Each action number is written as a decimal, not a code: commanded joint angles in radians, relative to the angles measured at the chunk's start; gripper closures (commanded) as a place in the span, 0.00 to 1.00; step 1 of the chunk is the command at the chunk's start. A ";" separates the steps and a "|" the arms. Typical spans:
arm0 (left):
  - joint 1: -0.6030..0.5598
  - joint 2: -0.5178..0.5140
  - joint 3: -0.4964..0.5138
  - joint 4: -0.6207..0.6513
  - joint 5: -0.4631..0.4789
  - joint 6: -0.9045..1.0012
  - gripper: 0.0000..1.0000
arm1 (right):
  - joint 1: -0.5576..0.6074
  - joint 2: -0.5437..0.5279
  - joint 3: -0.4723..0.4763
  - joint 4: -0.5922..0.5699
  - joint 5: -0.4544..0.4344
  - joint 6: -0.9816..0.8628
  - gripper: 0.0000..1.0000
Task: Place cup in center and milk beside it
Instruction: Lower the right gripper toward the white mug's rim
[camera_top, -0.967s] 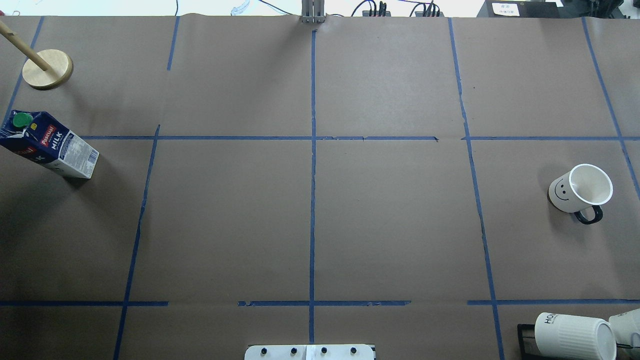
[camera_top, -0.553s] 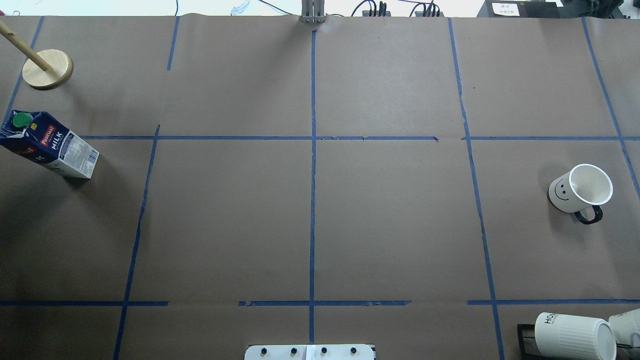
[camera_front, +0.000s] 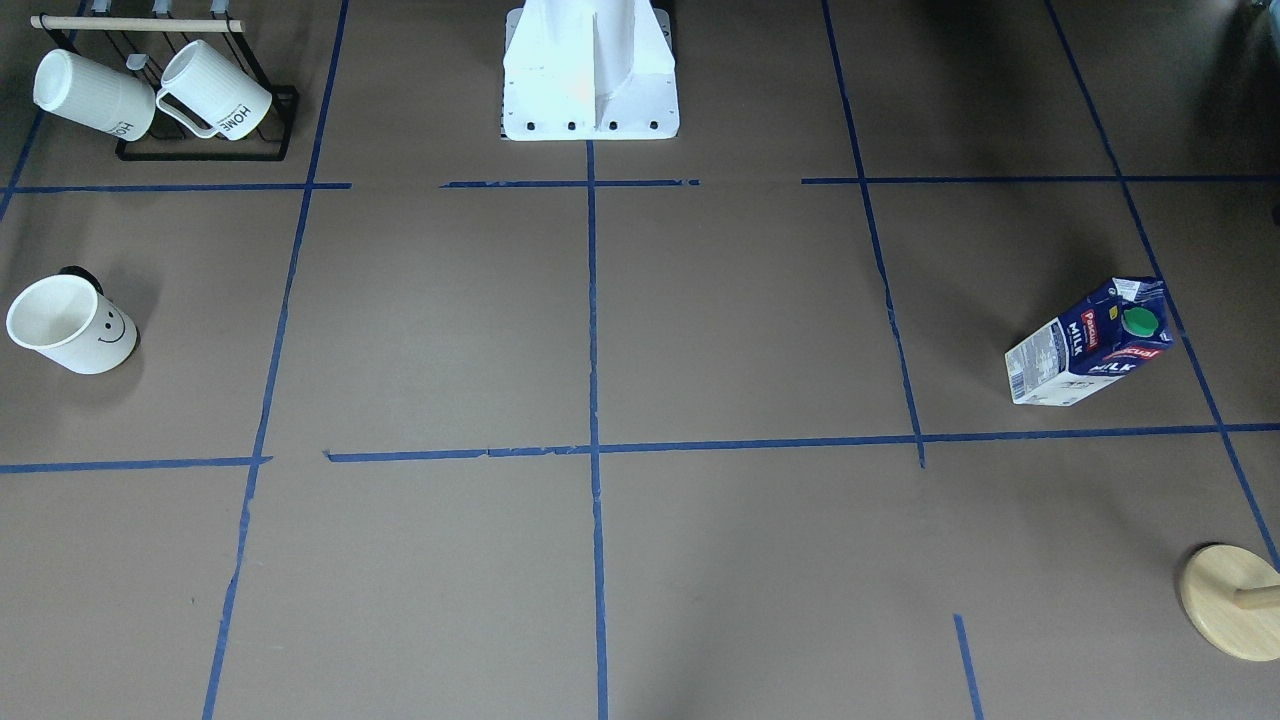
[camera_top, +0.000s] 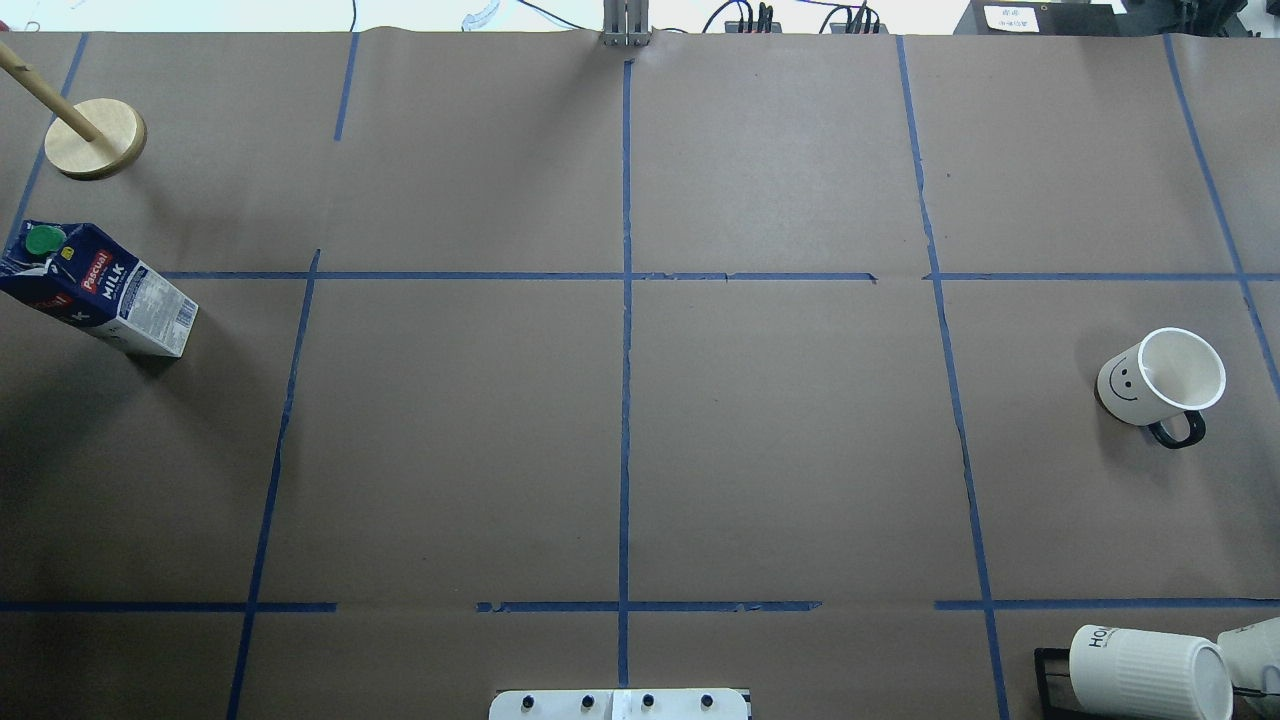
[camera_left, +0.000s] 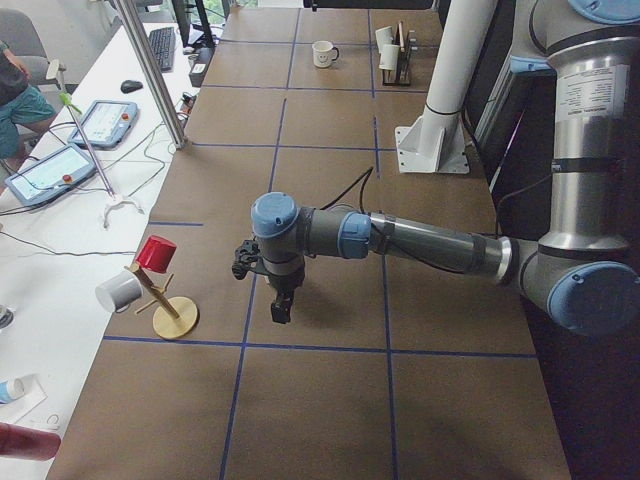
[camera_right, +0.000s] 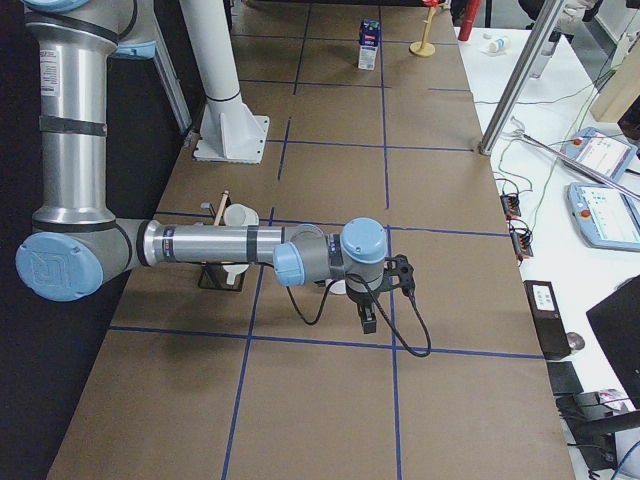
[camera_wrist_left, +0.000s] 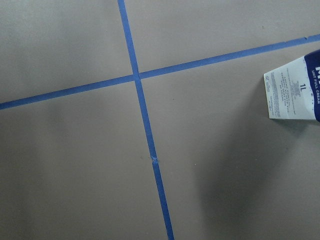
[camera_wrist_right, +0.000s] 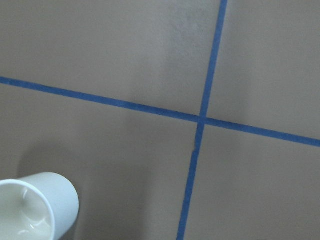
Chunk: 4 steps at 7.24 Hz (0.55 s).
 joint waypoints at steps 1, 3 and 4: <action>0.000 0.001 0.001 0.000 -0.001 0.000 0.00 | -0.124 -0.004 0.008 0.164 0.002 0.194 0.00; 0.000 0.001 0.000 0.000 -0.001 0.000 0.00 | -0.262 -0.019 0.023 0.255 -0.079 0.424 0.00; 0.000 0.001 0.001 0.000 -0.001 0.000 0.00 | -0.289 -0.027 0.031 0.256 -0.113 0.435 0.00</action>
